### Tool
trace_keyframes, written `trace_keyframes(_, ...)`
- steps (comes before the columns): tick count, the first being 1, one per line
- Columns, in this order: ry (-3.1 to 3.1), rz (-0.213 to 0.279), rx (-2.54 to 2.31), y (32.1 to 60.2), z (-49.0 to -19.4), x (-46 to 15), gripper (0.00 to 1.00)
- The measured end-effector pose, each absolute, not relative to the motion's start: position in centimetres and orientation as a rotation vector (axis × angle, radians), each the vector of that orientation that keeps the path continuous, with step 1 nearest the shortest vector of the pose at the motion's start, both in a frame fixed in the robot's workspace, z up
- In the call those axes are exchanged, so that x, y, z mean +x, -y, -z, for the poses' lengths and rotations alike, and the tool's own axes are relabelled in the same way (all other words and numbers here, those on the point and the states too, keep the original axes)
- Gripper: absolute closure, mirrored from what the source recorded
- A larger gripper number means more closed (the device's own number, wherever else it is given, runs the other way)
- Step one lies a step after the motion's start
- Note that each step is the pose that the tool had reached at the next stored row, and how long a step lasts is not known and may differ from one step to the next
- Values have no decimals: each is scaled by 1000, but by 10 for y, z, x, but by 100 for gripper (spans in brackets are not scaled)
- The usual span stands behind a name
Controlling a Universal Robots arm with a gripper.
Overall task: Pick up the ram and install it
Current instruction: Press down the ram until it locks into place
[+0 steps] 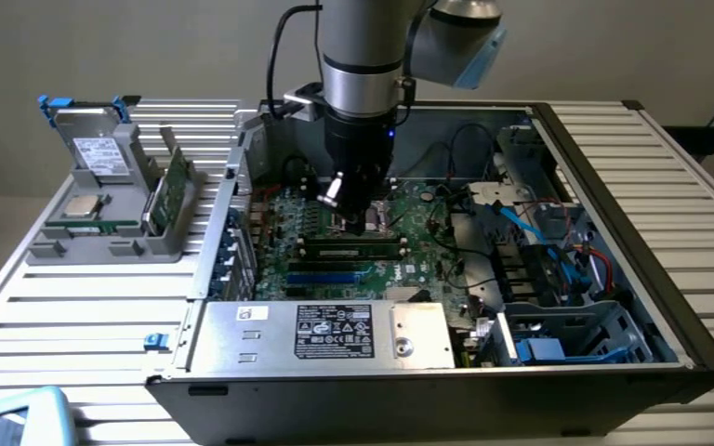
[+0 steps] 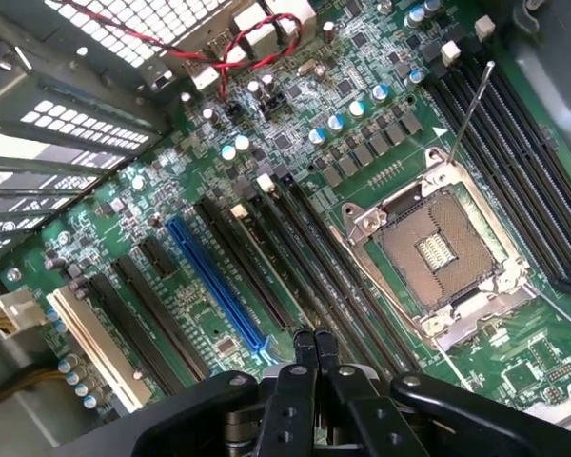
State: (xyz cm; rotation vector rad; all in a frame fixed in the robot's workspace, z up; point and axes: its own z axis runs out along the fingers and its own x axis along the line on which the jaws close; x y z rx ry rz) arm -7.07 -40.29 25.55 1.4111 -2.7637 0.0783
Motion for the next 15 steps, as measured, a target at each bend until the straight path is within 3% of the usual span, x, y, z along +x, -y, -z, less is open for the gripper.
trace_keyframes(15,2893,-72,1109,403,-255,-71,89)
